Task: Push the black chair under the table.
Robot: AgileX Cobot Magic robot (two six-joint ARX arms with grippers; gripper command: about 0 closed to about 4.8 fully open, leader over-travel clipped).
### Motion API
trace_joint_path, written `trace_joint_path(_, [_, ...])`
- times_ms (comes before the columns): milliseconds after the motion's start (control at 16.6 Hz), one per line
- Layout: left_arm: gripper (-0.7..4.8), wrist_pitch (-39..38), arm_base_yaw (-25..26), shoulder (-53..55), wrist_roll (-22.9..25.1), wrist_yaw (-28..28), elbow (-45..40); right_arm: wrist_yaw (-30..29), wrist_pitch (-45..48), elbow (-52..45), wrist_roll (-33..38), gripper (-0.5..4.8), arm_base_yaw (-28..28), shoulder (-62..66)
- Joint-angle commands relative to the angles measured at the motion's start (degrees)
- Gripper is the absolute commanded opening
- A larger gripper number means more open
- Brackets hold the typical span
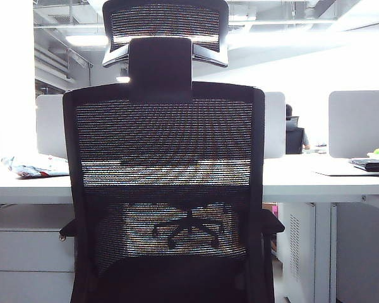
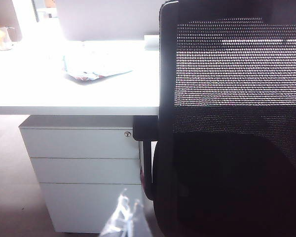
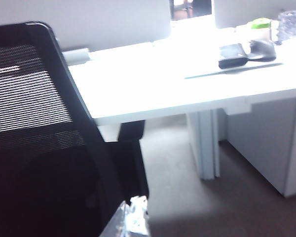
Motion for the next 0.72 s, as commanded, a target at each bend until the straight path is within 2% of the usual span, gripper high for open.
trace_joint_path(60, [-0.05,1.1,0.0,0.0,0.4,0.2,0.0,-5.0,1.7,-0.1,-2.5,-0.05,0.0,0.0])
trace_joint_path(723, [-0.05,1.1,0.0,0.0,0.4,0.2,0.0,-5.2,1.6,-0.1,-2.5,-0.05,0.0,0.0])
